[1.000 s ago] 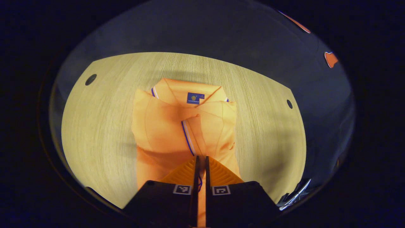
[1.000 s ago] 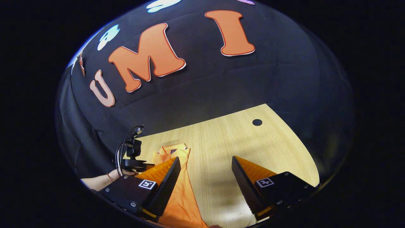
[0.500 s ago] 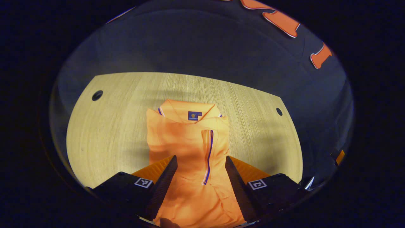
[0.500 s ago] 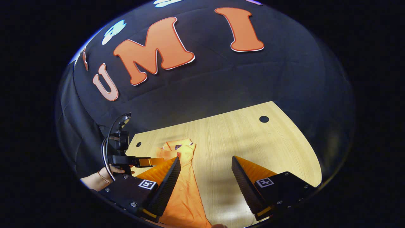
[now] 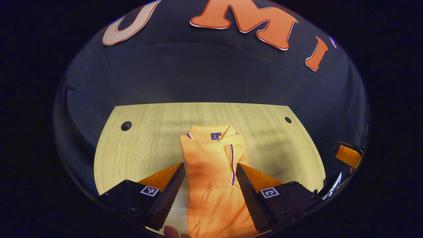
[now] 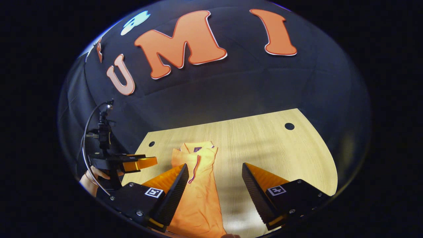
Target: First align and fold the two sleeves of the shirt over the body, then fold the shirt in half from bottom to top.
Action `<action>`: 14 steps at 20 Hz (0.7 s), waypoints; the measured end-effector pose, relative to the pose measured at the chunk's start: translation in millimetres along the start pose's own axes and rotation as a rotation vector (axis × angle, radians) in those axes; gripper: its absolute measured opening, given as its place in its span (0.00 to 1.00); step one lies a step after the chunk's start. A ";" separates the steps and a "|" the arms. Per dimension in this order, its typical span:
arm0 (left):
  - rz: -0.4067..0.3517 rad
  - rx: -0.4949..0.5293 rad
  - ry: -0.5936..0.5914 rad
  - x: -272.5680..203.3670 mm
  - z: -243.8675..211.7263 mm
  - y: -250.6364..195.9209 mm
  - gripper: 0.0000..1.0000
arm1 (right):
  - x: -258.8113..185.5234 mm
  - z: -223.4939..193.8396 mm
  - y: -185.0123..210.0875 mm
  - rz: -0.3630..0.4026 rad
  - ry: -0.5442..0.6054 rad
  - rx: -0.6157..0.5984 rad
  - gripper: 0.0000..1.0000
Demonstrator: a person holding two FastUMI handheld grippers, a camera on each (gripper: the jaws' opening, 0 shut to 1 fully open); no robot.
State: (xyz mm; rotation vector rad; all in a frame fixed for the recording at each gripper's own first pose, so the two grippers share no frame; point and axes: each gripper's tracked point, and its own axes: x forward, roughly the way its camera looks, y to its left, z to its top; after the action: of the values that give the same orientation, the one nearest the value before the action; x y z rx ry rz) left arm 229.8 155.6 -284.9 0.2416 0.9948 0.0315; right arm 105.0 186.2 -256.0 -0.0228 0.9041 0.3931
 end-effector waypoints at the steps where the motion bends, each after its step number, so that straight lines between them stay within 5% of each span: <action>1: -0.005 0.002 -0.001 -8.3 -2.9 0.9 0.95 | 2.5 -2.5 6.0 0.001 0.011 -0.008 0.99; 8: -0.066 -0.041 0.010 -57.0 -38.9 6.0 0.94 | 0.4 -44.2 33.2 -0.008 0.096 -0.080 0.99; 14: -0.025 -0.049 0.047 -74.0 -81.5 24.5 0.95 | -4.1 -107.5 38.8 -0.051 0.225 -0.125 0.99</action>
State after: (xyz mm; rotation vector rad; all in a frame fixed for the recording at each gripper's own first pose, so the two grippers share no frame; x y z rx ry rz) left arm 123.5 184.6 -260.8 0.1842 1.0425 0.0393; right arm 7.7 201.3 -314.2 -0.2077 1.0971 0.4043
